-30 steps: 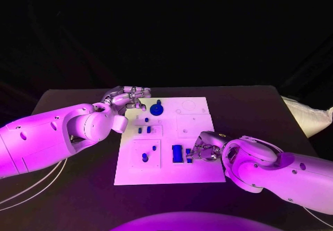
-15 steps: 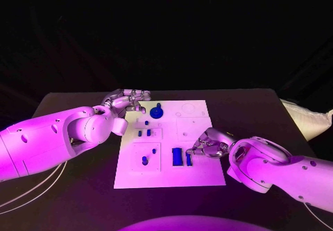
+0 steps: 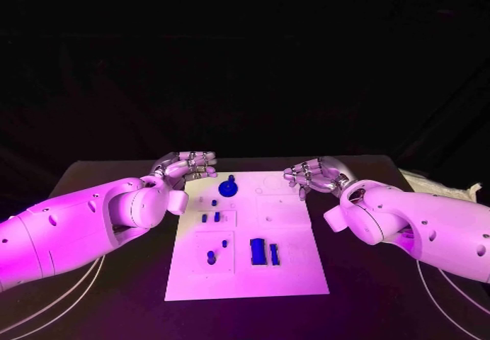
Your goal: Assemble the parts on the task board
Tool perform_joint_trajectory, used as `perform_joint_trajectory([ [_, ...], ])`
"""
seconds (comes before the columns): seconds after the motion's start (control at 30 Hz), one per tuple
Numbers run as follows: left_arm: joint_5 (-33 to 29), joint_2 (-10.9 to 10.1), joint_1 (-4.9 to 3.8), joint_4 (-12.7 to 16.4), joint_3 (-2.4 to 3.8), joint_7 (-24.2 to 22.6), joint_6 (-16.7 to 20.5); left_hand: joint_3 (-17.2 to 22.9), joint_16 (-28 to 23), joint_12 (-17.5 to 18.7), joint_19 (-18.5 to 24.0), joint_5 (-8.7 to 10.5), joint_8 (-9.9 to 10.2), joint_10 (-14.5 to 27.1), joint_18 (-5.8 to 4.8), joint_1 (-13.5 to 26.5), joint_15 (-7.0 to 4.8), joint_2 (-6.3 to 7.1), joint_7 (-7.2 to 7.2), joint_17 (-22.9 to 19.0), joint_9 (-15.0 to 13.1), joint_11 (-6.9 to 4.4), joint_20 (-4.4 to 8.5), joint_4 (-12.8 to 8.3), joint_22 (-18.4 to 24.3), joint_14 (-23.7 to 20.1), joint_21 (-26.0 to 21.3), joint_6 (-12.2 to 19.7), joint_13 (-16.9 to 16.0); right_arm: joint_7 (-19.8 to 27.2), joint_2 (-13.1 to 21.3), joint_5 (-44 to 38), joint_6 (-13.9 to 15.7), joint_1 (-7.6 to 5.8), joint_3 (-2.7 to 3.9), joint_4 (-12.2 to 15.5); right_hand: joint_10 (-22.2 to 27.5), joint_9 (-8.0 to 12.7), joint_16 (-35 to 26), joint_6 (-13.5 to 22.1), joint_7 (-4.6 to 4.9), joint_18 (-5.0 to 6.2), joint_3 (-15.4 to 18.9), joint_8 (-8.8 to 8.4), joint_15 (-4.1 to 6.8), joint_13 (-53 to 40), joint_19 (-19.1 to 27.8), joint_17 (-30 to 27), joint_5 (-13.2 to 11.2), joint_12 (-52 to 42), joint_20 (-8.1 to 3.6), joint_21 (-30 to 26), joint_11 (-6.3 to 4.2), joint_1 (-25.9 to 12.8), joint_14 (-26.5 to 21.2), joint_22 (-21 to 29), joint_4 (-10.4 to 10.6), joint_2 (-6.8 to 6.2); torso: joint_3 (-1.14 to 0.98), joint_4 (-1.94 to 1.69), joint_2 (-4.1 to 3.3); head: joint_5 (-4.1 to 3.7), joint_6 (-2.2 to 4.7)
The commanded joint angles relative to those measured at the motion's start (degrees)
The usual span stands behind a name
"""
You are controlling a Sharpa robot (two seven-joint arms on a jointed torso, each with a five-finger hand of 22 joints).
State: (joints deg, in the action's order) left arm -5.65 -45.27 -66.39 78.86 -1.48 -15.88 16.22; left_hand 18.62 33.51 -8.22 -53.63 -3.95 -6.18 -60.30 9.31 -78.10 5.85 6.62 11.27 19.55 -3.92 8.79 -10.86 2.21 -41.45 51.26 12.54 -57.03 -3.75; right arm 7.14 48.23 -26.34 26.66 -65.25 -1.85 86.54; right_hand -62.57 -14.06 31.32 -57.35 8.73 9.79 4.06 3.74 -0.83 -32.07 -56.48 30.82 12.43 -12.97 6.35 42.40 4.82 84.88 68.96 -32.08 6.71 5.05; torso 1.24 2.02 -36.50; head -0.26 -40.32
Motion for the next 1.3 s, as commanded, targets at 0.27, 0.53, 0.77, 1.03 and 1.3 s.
perform_joint_trajectory([
  [0.27, -4.9, 2.4, 1.08, -3.1, 0.16, -6.9, 1.7, -1.2, -16.9, 1.4, 4.3, 0.19, 0.2, 0.0, 1.04, -1.6, 1.75, -1.54, -1.53, -8.7, 0.2, 0.3, -3.04, -1.2, 10.3, 3.2, -8.2, 0.4, 0.2, 15.2, -6.9, 18.5, -9.6, -0.16, 0.54, -13.6, 0.7, 5.0, -21.7, 2.2, 0.97, 0.63, -4.7, -0.18, -4.63, 18.9, 3.4, -15.5, -2.4, 9.3, 4.57, -17.4, 2.87, 2.2, -6.4, 12.2, -2.2, -1.97, 0.04, 0.7, 2.05, -0.04, 5.08],
  [0.53, -2.7, 2.5, 1.49, -2.5, 0.17, -4.5, 2.4, -8.1, -24.7, 8.2, 23.7, 3.95, 6.2, 23.5, -2.41, 29.7, -1.15, -6.62, -5.31, -13.6, 3.9, -3.28, 2.19, -2.2, 23.5, -17.9, -12.5, 22.5, 3.8, 11.8, -7.2, 15.6, -4.3, 0.17, 0.7, -13.5, 25.5, 9.5, -31.3, 23.9, -2.52, -2.97, -4.1, -3.74, 0.83, 26.7, 24.2, -23.8, -6.2, 13.0, 0.81, -30.1, 0.13, -32.6, -30.7, 22.2, -6.7, -5.05, -0.22, 0.06, 2.45, 0.02, 5.24],
  [0.77, -0.2, 1.9, 2.88, 1.5, 0.55, -7.3, 9.9, -10.8, -27.0, 8.2, 31.5, 3.95, 6.2, 33.0, -4.02, 42.2, -5.85, -6.62, -6.88, -15.1, 3.9, -4.7, 4.45, -2.2, 28.1, -26.5, -12.5, 31.5, 3.8, 15.5, -6.0, 19.3, 3.2, 1.86, 1.09, -7.7, 34.6, 14.1, -31.3, 32.1, -4.03, -4.56, -4.1, -3.74, 0.83, 28.0, 32.1, -25.5, -7.8, 13.0, -0.94, -33.2, -4.82, -45.5, -40.1, 24.7, -6.7, -5.05, -1.12, -1.79, 4.99, 0.23, 5.86],
  [1.03, 3.9, 1.0, 5.21, 8.2, 1.2, -11.9, 22.4, -13.0, -28.7, 8.2, 37.6, 3.95, 6.2, 40.6, -5.03, 52.1, -5.85, -6.62, -11.27, -19.6, 3.9, -8.79, 6.23, -2.2, 31.8, -33.3, -12.5, 38.5, 3.8, 21.0, -4.1, 24.7, 14.1, 4.34, 1.68, 0.8, 42.2, 14.1, -31.3, 38.9, -8.73, -5.17, -4.1, -3.74, 0.83, 32.1, 38.7, -30.8, -12.4, 13.0, -6.35, -35.6, -4.82, -56.1, -47.9, 26.7, -6.7, -5.05, -1.24, -2.02, 5.32, 0.26, 5.94],
  [1.3, 5.6, 0.6, 6.22, 11.1, 1.48, -13.9, 27.9, -14.6, -33.5, 8.2, 42.2, 3.95, 6.2, 46.4, -9.31, 59.8, -5.85, -6.62, -11.27, -19.6, 3.9, -8.79, 10.86, -2.2, 34.7, -38.6, -12.5, 44.0, 3.8, 22.7, -3.5, 26.3, 17.5, 5.09, 1.85, 3.4, 48.2, 14.1, -31.3, 44.4, -8.73, -9.79, -4.1, -3.74, 0.83, 32.1, 43.9, -30.8, -12.4, 13.0, -6.35, -37.6, -4.82, -64.6, -54.1, 32.1, -6.7, -5.05, -1.24, -2.02, 5.32, 0.26, 5.94],
])
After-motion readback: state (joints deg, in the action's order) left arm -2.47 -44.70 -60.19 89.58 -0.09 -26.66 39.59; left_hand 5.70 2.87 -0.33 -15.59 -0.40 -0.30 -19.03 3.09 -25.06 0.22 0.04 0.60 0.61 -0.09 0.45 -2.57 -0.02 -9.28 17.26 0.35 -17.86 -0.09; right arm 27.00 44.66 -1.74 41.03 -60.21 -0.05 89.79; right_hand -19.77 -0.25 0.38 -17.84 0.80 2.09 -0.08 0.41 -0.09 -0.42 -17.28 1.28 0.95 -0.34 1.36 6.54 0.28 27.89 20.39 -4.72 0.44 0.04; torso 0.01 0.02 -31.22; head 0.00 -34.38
